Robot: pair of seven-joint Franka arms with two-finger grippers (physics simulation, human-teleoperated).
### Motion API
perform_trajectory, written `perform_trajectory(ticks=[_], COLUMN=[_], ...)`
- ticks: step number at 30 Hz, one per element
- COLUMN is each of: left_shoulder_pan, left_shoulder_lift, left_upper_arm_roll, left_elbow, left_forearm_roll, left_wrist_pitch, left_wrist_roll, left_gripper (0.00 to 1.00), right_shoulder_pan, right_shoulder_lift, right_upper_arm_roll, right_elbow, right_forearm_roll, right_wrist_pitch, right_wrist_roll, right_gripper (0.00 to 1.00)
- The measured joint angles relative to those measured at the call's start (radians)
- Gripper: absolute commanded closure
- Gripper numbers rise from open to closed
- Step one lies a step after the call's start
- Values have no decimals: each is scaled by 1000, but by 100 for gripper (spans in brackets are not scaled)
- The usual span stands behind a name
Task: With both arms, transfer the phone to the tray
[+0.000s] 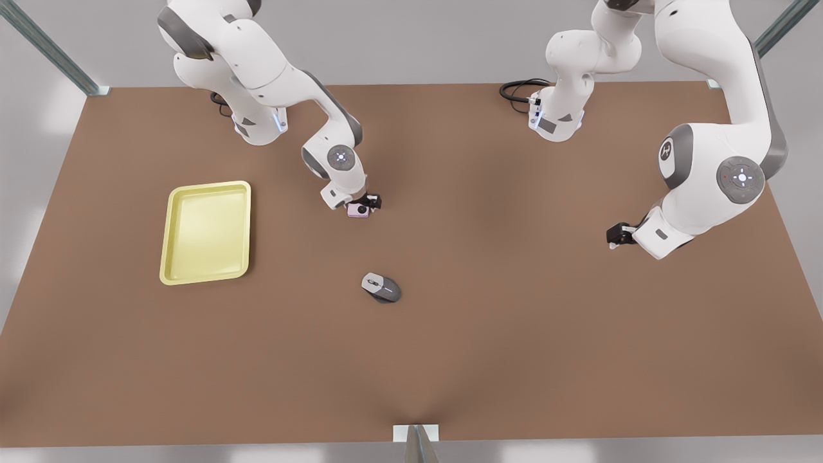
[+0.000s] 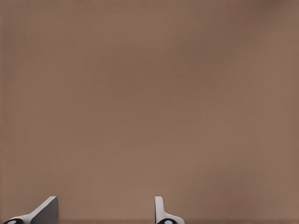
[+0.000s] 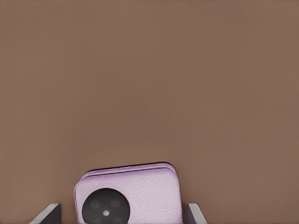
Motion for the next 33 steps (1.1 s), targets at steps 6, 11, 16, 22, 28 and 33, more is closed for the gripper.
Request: perform_trajectory(ticks=[6, 11, 16, 22, 28, 33], left_shoulder_pan=[0, 0, 0, 0, 0, -3], left_shoulder_lift=[-1, 0, 2, 4, 12, 29], left_upper_arm_roll=[0, 0, 0, 0, 0, -17], left_elbow=[0, 0, 0, 1, 1, 22], left_forearm_roll=[1, 1, 1, 1, 1, 1], left_wrist_pitch=[0, -1, 0, 0, 2, 5], left_wrist_roll=[0, 1, 1, 1, 0, -7], left_gripper=[0, 0, 0, 0, 0, 0], right_shoulder_pan=[0, 0, -14, -354, -757, -1045], right_shoulder_lift=[11, 4, -43, -186, -289, -257], right_upper_arm_roll=[-9, -8, -9, -8, -10, -12], right_elbow=[-11, -9, -6, 25, 5, -28], right_forearm_roll=[-18, -21, -23, -21, -18, -19], right_wrist_pitch=[11, 15, -4, -149, -310, -375], right_wrist_roll=[-7, -14, -24, -127, -371, -634], right_gripper=[11, 20, 21, 21, 21, 0])
